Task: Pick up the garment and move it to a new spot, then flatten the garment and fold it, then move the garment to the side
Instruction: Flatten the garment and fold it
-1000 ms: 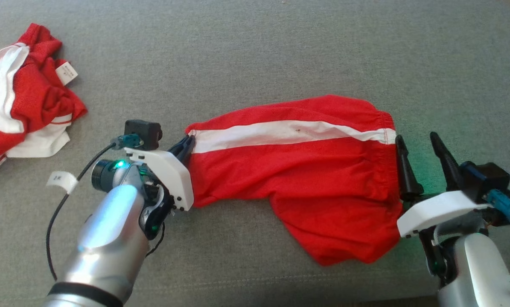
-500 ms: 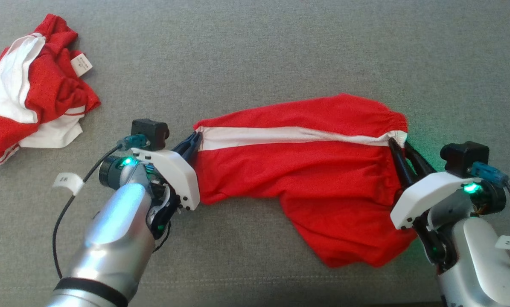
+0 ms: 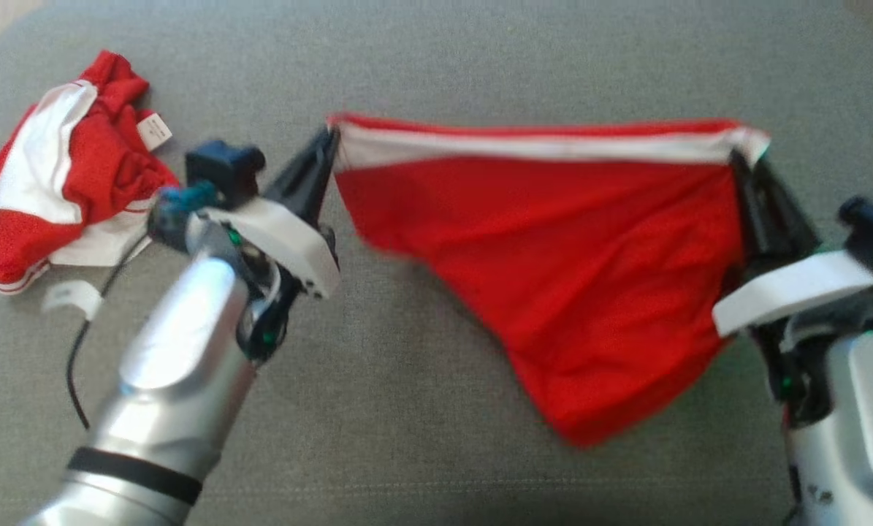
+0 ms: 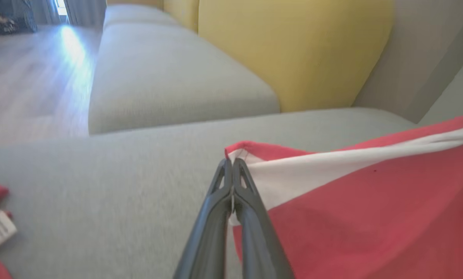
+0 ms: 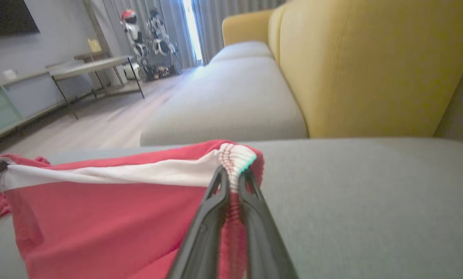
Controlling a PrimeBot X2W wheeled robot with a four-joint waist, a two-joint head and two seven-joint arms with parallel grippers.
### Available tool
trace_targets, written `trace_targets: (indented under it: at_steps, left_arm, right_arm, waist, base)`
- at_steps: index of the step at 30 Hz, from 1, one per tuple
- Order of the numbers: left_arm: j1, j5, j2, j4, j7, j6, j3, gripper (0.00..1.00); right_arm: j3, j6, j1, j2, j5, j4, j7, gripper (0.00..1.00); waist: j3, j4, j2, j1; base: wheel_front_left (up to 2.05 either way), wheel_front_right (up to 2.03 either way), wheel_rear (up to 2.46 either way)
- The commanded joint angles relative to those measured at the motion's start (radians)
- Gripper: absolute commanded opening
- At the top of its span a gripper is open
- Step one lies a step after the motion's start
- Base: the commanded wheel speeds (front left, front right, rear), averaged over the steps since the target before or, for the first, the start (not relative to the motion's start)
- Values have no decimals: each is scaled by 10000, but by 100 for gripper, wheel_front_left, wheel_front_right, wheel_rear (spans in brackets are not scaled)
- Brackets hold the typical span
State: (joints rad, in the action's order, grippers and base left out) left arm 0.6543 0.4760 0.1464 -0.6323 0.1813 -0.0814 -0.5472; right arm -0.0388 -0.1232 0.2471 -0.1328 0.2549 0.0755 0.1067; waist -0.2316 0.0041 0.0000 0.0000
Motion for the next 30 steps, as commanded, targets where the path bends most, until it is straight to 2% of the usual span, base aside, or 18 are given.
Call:
trace_targets:
  at_steps: [1, 8, 16, 20, 25, 27, 28, 30]
  left_arm:
    - [631, -90, 471, 818, 107, 163, 467, 0]
    - [1396, -212, 940, 3161, -359, 633, 821, 0]
    - [2487, -152, 1101, 3876, -960, 646, 1001, 0]
    - [3487, -90, 967, 3258, -1008, 388, 1017, 0]
    - [5085, -132, 764, 1598, -599, 6, 992, 0]
    - [5724, -136, 686, 742, -288, -122, 992, 0]
    - [6310, -165, 635, -137, 63, -210, 995, 0]
    - [6883, -211, 612, -923, 350, -266, 1026, 0]
  right_arm:
    - [-29, -75, 650, -114, 40, -657, -237, 0]
    - [149, -75, 1697, -70, 178, -1291, -450, 0]
    - [-65, -75, 3332, -235, 735, -658, -466, 0]
    - [-346, -75, 4690, -427, 1108, 278, -588, 0]
    - [-999, -75, 6791, -493, 1522, 1909, -1134, 0]
    - [-1319, -75, 7598, -405, 1664, 2731, -1559, 0]
    - [-1589, -75, 8314, -251, 1800, 3609, -2156, 0]
    - [-1839, -75, 8979, -92, 1851, 4476, -2825, 0]
  waist:
    - [201, 43, 0, 0]
    - [548, 121, 0, 0]
    - [456, 129, 0, 0]
    - [188, 132, 0, 0]
    - [-227, 98, 0, 0]
    - [-292, 52, 0, 0]
    - [-268, 7, 0, 0]
    - [-269, -28, 0, 0]
  base:
    - [0, 0, 0]
    - [0, 0, 0]
    - [0, 0, 0]
    - [0, 0, 0]
    - [0, 0, 0]
    - [0, 0, 0]
    - [0, 0, 0]
    - [0, 0, 0]
